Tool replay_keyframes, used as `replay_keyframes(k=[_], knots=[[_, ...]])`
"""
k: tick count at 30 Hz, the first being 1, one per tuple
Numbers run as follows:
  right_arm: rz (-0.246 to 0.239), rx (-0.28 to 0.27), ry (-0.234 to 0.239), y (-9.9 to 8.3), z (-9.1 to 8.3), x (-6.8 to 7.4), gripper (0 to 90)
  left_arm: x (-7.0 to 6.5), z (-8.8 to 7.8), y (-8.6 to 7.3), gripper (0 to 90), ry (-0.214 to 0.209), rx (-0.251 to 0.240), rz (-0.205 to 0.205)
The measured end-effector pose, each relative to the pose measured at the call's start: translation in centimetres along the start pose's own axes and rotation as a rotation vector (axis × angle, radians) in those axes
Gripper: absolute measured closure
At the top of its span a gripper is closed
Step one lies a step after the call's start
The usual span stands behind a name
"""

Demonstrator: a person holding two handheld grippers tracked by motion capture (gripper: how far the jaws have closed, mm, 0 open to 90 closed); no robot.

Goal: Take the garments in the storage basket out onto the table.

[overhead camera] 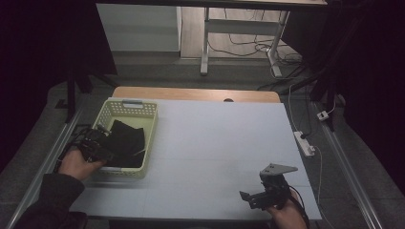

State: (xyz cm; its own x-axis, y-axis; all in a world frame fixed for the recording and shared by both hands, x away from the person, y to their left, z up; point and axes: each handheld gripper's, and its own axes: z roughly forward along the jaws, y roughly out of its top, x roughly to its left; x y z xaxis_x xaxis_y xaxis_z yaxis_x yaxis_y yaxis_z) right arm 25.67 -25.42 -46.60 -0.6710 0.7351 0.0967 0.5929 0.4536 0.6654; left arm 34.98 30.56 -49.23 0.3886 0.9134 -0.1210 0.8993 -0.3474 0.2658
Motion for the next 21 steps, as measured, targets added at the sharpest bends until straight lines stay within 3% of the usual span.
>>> replay_keyframes(k=[1, 4, 6, 10, 11, 12, 13, 14, 15, 17, 21], knots=[[0.000, 0.000, -0.001, 0.0, 0.0, 0.0, 0.5, 0.1, 0.0, 0.0, 50.1, -0.014, 0.003, -0.020], [0.000, 0.000, -0.001, 0.0, 0.0, 0.0, 0.5, 0.1, -0.1, 0.0, 58.2, -0.015, 0.000, -0.026], [0.000, 0.000, -0.001, 0.0, 0.0, 0.0, 0.5, -0.1, -0.3, 0.0, 61.0, -0.006, -0.011, -0.032], [-0.001, -0.001, -0.002, 0.0, 0.0, 0.0, 0.5, -0.2, -1.1, 0.1, 62.7, -0.040, -0.066, -0.031], [-0.001, -0.001, -0.002, 0.0, 0.0, 0.0, 0.6, -0.3, -1.6, 0.0, 62.8, -0.061, -0.112, -0.009], [-0.001, -0.001, -0.002, 0.0, 0.0, 0.0, 0.6, -0.3, -1.6, 0.0, 62.8, -0.061, -0.112, -0.009], [0.000, 0.000, -0.002, 0.0, 0.0, 0.0, 0.5, -0.5, -2.1, 0.0, 62.9, -0.063, -0.149, 0.017], [0.000, 0.000, -0.002, 0.0, 0.0, 0.0, 0.5, -0.5, -2.1, 0.0, 62.9, -0.063, -0.149, 0.017], [0.000, -0.001, -0.002, 0.0, 0.0, 0.0, 0.5, -0.8, -2.7, 0.1, 62.9, -0.062, -0.171, 0.043], [0.000, -0.001, -0.002, 0.0, 0.0, -0.1, 0.5, -1.2, -3.3, 0.2, 62.8, -0.044, -0.201, 0.059], [0.000, -0.002, -0.003, 0.0, 0.0, 0.0, 0.6, -1.3, -4.6, 0.7, 62.8, -0.056, -0.252, 0.062]])
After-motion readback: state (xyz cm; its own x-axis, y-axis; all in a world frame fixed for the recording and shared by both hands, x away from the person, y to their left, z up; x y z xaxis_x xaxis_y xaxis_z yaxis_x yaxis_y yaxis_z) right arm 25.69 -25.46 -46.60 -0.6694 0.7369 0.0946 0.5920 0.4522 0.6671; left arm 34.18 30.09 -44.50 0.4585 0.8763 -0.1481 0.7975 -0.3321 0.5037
